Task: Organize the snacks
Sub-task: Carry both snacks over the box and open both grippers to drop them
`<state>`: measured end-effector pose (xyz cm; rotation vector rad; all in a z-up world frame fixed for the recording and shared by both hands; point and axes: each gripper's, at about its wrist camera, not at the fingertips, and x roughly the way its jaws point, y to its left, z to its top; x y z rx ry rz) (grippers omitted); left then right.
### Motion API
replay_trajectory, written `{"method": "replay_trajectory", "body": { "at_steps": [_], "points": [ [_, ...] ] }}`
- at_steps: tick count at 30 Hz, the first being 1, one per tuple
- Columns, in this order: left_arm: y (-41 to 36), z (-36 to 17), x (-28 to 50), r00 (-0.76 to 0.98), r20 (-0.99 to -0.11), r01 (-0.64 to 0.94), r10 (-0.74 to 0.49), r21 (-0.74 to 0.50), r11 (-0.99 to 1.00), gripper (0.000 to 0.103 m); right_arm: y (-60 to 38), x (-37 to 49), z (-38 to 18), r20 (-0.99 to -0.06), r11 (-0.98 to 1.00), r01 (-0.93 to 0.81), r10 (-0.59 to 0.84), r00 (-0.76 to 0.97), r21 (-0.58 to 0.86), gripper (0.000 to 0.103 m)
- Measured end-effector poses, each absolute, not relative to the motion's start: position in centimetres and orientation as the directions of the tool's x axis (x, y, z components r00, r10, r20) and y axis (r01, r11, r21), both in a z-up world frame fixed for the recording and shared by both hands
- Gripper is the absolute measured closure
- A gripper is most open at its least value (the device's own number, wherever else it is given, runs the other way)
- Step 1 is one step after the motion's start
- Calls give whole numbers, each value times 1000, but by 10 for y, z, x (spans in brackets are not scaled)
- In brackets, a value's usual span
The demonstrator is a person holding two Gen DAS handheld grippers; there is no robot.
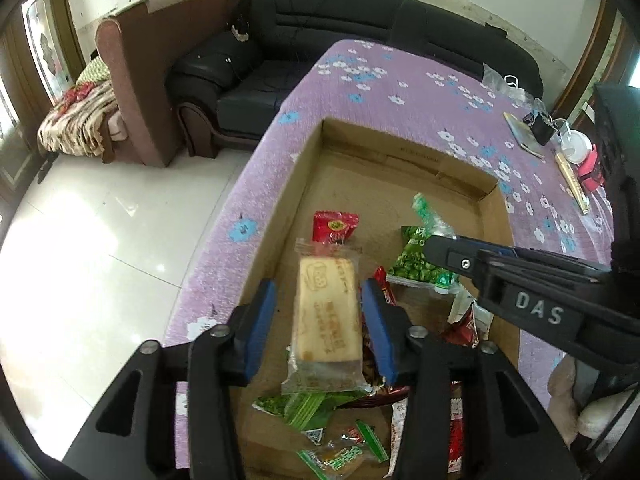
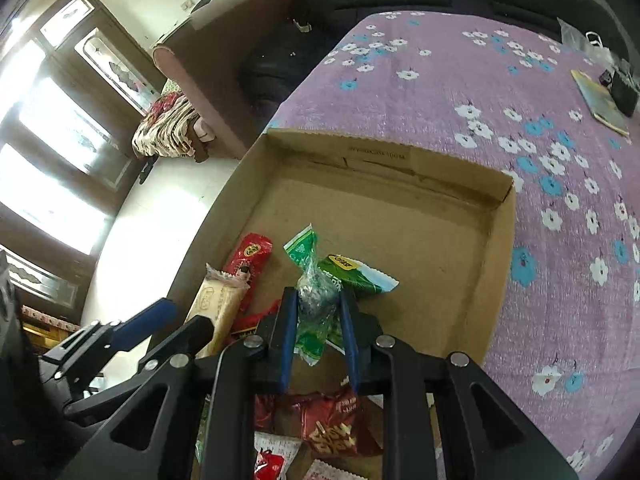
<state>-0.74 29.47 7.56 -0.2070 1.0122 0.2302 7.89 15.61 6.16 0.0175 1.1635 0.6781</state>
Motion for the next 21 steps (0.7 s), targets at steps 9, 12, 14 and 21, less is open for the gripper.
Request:
{"method": "replay_trajectory", "body": {
  "at_steps": [9,12,14,21],
  "points": [
    [296,88,-13,524,-844,-294,113,-55,954,43,160,81,72,-825,797,-505,504,255,331,78],
    [296,91,-13,530,-840,-299,115,-58,953,39,159,80,77,-821,799,-505,505,267,327,69],
    [294,94,-14,531,-838,-301,123,-52,952,38,157,79,79,-820,800,-506,504,271,323,69],
    [286,102,-14,548,-824,-302,146,-32,953,32,144,78,88,-818,815,-491,490,302,307,68]
  ]
}}
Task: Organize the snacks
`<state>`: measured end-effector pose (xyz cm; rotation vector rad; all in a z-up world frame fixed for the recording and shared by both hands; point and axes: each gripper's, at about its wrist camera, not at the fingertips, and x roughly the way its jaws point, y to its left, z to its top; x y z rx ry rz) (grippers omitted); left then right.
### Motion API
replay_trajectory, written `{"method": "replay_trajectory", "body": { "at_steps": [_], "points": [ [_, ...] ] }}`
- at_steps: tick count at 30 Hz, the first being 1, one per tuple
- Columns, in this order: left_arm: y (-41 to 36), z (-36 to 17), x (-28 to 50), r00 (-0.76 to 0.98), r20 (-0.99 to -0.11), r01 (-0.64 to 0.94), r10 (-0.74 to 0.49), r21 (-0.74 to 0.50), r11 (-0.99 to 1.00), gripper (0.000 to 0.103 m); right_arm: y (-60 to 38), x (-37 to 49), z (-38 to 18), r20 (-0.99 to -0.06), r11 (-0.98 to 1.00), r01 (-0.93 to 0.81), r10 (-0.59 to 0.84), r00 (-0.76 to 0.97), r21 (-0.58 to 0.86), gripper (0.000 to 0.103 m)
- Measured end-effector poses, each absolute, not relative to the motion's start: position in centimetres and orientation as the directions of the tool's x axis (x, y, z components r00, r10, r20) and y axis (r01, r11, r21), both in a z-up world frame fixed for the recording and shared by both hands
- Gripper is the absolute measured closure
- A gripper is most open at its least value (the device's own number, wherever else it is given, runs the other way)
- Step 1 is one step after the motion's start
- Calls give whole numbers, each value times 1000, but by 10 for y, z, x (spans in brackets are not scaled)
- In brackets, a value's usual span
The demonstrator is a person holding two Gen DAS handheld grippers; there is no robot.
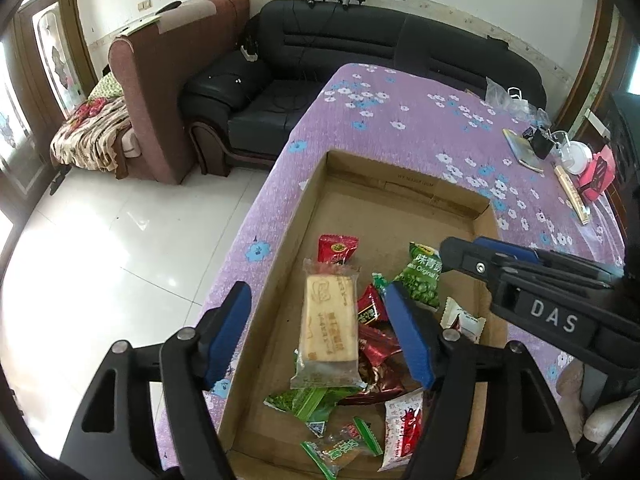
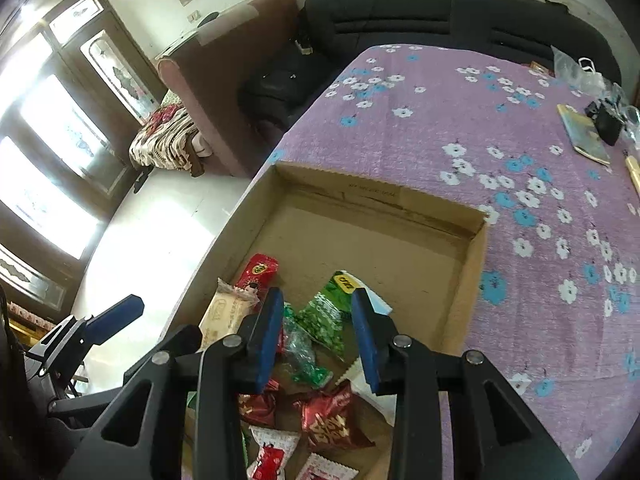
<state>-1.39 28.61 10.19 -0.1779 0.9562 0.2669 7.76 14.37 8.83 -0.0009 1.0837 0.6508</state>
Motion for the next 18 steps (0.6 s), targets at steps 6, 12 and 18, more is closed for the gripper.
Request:
{"method": "replay_trajectory", "body": {
  "at_steps": [6,12,18],
  "points": [
    [273,114,-21,577,-795,-320,187,-9,947,31,125,67,98,-807,823,-489,485,336,290,63],
    [247,143,-41,630,-718,-365,296,63,929,28,100,50,105,-798,814,-508,493,346,283,63],
    [199,178,-72,696,-609,-398,380,113,911,23,61,21,123,-775,809,-527,501,386,261,58]
  ]
}}
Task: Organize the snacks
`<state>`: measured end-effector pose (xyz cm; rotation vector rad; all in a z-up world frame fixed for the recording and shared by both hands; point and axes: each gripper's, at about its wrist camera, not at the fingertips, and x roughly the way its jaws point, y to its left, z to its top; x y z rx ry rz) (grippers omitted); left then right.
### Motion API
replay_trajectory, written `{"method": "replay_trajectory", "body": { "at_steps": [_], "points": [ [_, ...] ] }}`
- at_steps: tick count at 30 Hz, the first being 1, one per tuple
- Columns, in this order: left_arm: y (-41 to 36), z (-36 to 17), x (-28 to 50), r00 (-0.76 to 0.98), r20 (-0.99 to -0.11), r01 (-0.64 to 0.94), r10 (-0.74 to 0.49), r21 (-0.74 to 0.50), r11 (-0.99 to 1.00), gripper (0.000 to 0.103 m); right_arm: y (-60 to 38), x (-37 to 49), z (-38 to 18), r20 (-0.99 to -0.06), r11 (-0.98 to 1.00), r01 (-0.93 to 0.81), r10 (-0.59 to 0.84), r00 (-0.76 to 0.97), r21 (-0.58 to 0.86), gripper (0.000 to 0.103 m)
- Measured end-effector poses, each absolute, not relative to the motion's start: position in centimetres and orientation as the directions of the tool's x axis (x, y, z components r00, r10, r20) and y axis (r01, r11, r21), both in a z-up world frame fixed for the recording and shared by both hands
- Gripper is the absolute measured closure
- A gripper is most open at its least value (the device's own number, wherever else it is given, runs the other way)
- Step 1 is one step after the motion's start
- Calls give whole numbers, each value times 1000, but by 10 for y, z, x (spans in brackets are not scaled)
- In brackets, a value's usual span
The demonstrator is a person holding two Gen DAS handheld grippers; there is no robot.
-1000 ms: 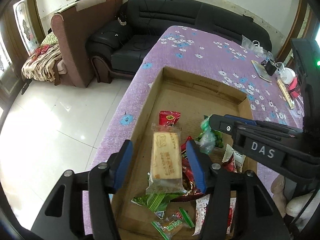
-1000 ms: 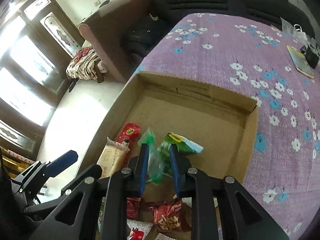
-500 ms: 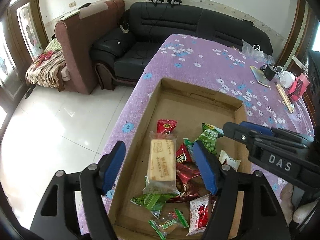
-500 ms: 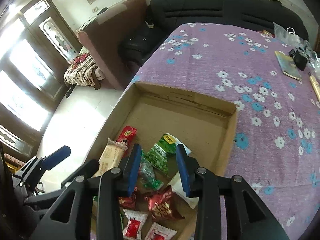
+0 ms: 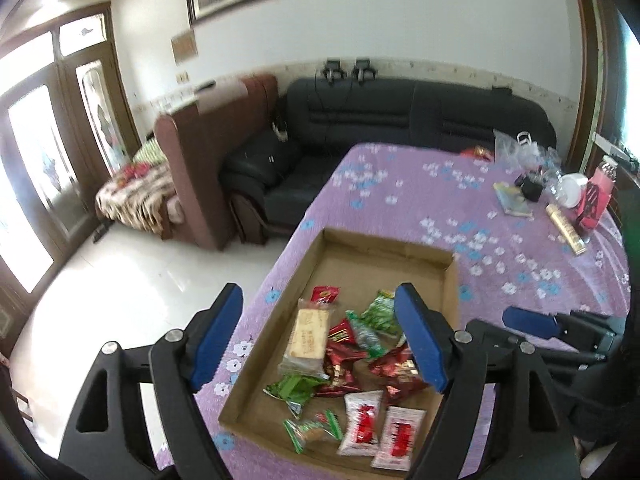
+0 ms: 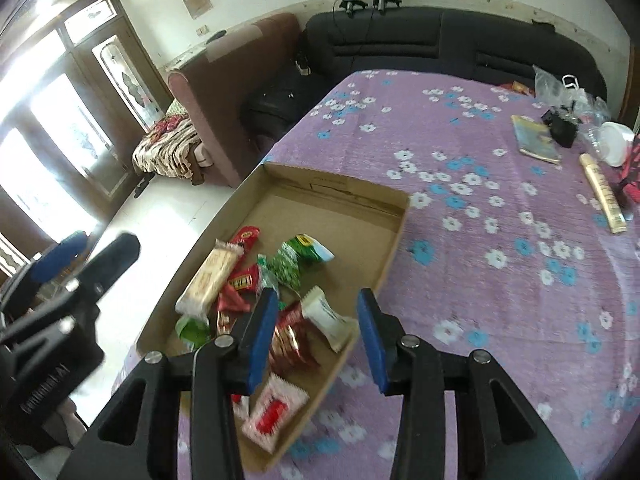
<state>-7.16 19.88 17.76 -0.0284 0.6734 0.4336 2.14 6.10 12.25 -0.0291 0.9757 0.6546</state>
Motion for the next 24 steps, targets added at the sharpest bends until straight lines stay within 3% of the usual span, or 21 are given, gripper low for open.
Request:
{"method": "replay_trajectory", "body": {
  "at_steps": [18,24],
  "points": [
    [106,258,-159,780,-362,-495,510,140,857,11,-36,-47,172,-705,828,-540,472,529,149,50],
    [92,276,-183,787,-301,-526,539,130,841,9,-46,-68,192,-647,847,-529,431,629,51,40]
  ]
}}
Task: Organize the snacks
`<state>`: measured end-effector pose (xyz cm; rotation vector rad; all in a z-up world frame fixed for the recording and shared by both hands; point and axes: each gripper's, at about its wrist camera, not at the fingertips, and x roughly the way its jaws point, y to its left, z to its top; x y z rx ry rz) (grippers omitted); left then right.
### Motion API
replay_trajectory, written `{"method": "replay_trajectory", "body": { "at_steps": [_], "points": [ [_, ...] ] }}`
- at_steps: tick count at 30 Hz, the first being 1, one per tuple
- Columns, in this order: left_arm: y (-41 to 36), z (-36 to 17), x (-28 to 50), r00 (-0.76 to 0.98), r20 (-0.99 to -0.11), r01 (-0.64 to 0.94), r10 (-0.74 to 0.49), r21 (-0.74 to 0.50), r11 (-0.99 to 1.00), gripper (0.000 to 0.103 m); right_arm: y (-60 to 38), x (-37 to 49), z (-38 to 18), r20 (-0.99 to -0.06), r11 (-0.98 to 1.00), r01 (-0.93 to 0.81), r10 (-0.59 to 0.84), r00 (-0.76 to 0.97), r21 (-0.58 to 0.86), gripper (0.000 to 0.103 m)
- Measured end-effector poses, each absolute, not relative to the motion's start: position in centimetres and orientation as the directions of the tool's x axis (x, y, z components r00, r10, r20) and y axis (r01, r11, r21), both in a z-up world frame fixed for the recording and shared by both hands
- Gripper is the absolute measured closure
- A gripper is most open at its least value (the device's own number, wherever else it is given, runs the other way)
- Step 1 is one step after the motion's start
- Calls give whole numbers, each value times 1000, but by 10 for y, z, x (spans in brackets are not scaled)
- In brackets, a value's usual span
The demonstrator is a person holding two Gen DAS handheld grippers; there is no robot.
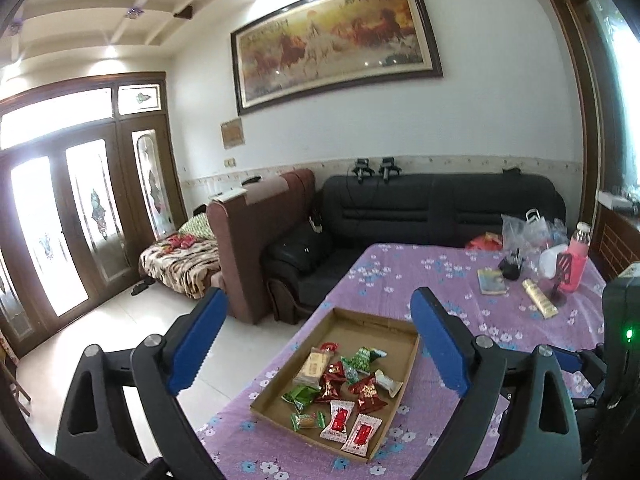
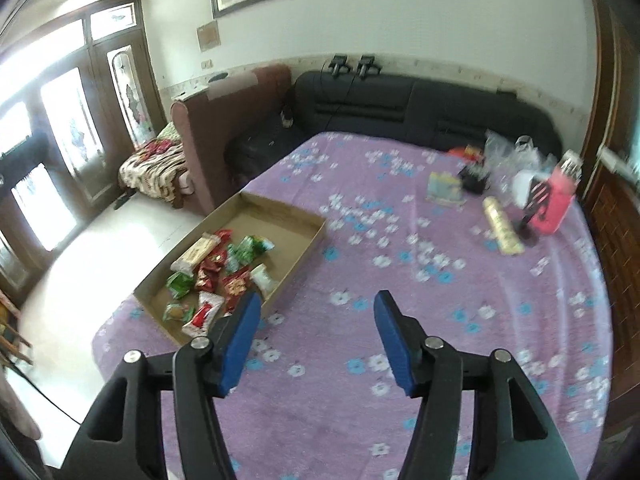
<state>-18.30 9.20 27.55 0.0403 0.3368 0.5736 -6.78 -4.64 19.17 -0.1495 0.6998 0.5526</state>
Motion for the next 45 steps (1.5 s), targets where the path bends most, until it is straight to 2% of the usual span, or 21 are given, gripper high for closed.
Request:
{"method": "replay_trajectory", "body": {
  "at_steps": [7,17,22,26,31,37,41,45],
  "points": [
    [83,293,-201,781,-248,-562,573,119,818,8,-51,-80,206,-600,843,-536,445,665,31,32],
    [77,298,-217,739,-189,-639,647,110,761,8,-52,-90,213,-568,842,-539,453,687,18,31],
    [74,292,-216,715,-198,-660,670,125,741,8,-51,-91,213,-569,840,-543,456,684,20,29],
    [77,283,-208,734,-286,-613,617,114,782,8,-52,-92,210,-573,837,-547,458,680,20,29],
    [89,263,-191,745,-452,-530,491,46,847,8,-48,-90,201,-592,832,-555,456,665,17,28],
    [104,230,-172,728,-587,-459,353,-36,888,8,-33,-87,175,-653,811,-584,451,608,17,28],
    [105,212,-161,695,-621,-468,362,-8,884,8,-12,-90,153,-709,779,-627,451,542,16,28],
    [110,194,-154,623,-640,-509,450,106,854,8,5,-92,138,-744,762,-647,437,505,8,28]
  ]
}}
